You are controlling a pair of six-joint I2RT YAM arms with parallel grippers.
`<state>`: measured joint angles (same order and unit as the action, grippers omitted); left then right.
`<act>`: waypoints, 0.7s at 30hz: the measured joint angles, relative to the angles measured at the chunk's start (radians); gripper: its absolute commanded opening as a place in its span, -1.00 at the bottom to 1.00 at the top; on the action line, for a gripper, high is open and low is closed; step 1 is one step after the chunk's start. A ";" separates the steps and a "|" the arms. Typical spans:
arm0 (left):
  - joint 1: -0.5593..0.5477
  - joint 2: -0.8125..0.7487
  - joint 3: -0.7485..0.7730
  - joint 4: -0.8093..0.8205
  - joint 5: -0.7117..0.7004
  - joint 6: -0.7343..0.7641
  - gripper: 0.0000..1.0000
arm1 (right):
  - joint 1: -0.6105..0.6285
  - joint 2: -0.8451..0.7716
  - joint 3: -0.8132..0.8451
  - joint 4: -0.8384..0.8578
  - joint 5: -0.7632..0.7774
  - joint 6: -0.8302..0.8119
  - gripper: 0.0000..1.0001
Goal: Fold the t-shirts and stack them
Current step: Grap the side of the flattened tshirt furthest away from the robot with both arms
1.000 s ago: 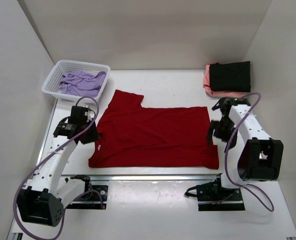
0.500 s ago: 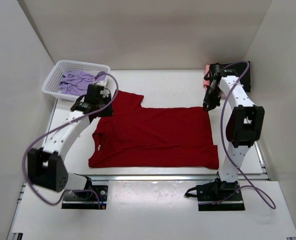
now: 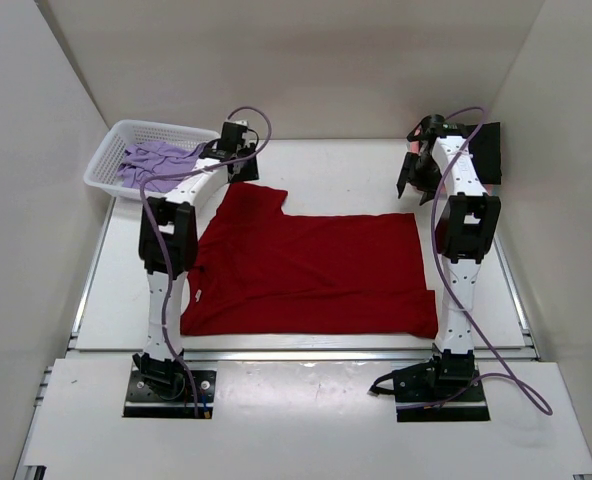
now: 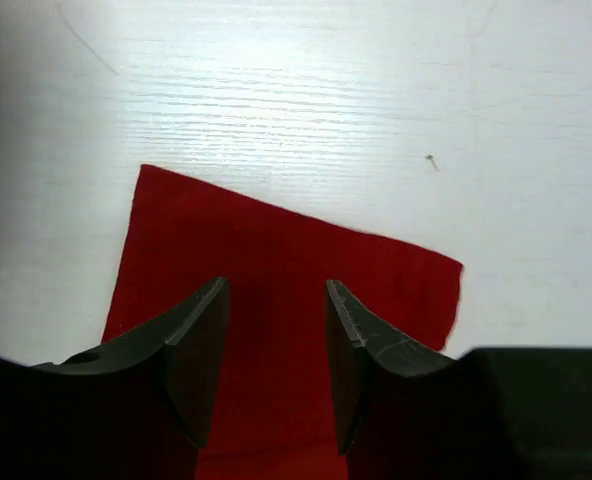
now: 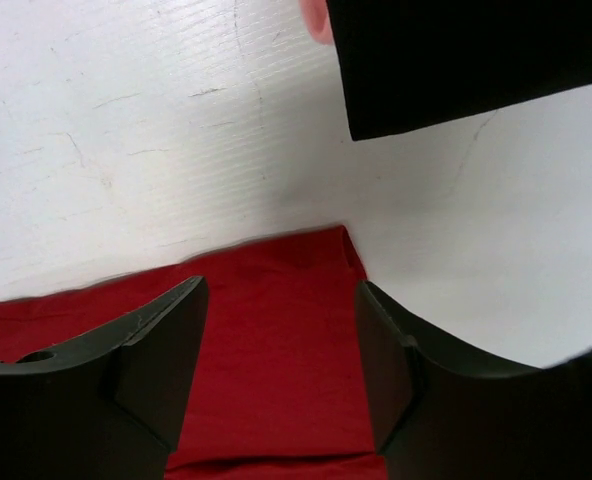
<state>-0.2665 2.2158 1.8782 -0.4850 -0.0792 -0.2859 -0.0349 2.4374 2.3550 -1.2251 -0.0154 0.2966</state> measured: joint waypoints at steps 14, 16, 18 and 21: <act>0.070 0.119 0.066 -0.151 -0.071 -0.067 0.30 | 0.001 0.001 0.006 -0.001 -0.009 -0.001 0.15; 0.063 0.119 0.062 -0.163 -0.071 -0.068 0.30 | 0.001 0.001 0.007 -0.001 -0.011 -0.001 0.16; 0.058 0.124 0.061 -0.187 -0.071 -0.068 0.29 | 0.001 0.003 0.007 -0.001 -0.012 -0.001 0.16; 0.048 0.145 0.070 -0.216 -0.073 -0.063 0.29 | 0.001 0.012 0.007 -0.002 -0.012 -0.001 0.16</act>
<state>-0.2180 2.3604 1.9484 -0.7010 -0.1520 -0.3485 -0.0338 2.4496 2.3619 -1.2266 -0.0273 0.2958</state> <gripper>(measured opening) 0.646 0.579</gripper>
